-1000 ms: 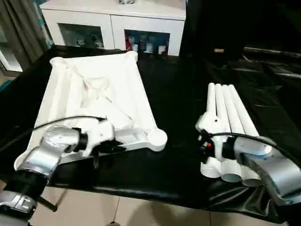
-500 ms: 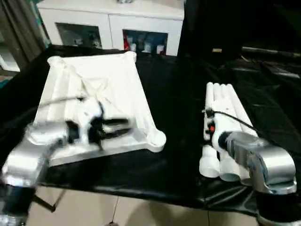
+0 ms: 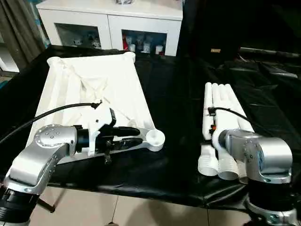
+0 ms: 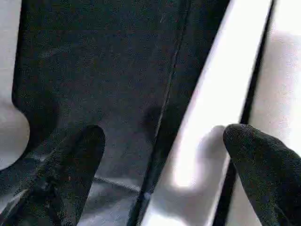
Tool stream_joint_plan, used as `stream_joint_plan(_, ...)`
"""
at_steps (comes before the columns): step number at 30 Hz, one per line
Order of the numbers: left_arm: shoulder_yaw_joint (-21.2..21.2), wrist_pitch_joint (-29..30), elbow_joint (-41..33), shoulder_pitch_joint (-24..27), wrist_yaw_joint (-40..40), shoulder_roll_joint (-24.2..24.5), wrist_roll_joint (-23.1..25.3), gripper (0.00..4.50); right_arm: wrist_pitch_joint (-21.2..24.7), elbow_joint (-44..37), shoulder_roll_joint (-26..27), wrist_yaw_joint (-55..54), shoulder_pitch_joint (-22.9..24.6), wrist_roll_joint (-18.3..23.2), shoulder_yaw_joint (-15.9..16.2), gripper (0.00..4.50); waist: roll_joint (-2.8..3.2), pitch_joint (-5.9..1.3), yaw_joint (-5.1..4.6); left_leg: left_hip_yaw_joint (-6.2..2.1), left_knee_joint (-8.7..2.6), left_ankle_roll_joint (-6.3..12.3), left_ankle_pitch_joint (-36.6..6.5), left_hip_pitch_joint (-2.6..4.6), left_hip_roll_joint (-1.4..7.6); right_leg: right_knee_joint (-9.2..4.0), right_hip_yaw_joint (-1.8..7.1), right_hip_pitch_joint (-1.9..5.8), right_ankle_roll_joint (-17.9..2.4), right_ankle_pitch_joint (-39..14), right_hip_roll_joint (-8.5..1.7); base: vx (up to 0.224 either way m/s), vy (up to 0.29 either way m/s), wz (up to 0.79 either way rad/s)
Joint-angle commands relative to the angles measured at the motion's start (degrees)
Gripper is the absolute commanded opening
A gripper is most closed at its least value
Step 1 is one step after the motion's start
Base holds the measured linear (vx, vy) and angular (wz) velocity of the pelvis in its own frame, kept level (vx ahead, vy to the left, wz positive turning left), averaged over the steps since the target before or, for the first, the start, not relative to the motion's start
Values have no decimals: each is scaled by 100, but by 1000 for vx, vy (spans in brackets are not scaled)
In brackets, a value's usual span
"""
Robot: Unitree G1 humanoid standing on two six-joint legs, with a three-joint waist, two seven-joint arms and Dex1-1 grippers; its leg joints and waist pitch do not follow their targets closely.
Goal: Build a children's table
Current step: Pick table leg
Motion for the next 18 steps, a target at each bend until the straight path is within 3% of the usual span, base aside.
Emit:
stream_joint_plan(1,-90,54,-116,18,-21,74,11,146,223,88,38,-26,-45,78,-98,446,-12,-336,3,6,-418,-369,-338,87,159,-387,212,212,-860,213,-303,0,0,0)
stream_joint_plan(7,-168,184,-223,44,-129,141,7,146,229,280,181,-265,-114,-101,-200,446,-18,-340,8,5,-428,-447,-348,98,161,-384,209,200,-812,149,-308,0,0,0)
stream_joint_plan(8,-182,197,-242,50,-131,152,7,146,249,284,193,-269,-145,-103,-215,446,-37,-344,11,4,-427,-436,-305,91,161,-379,208,213,-804,219,-308,0,0,0)
stream_joint_plan(16,-252,236,-340,99,-136,173,-1,146,333,385,217,-295,-199,-107,-240,446,-27,-351,19,6,-415,-421,-207,89,155,-365,207,223,-788,427,-302,0,0,0)
stream_joint_plan(18,-312,253,-362,103,-148,164,25,146,391,558,147,-301,-144,-120,-94,446,-19,-351,14,6,-417,-445,-251,95,153,-370,204,220,-806,369,-298,0,0,0)
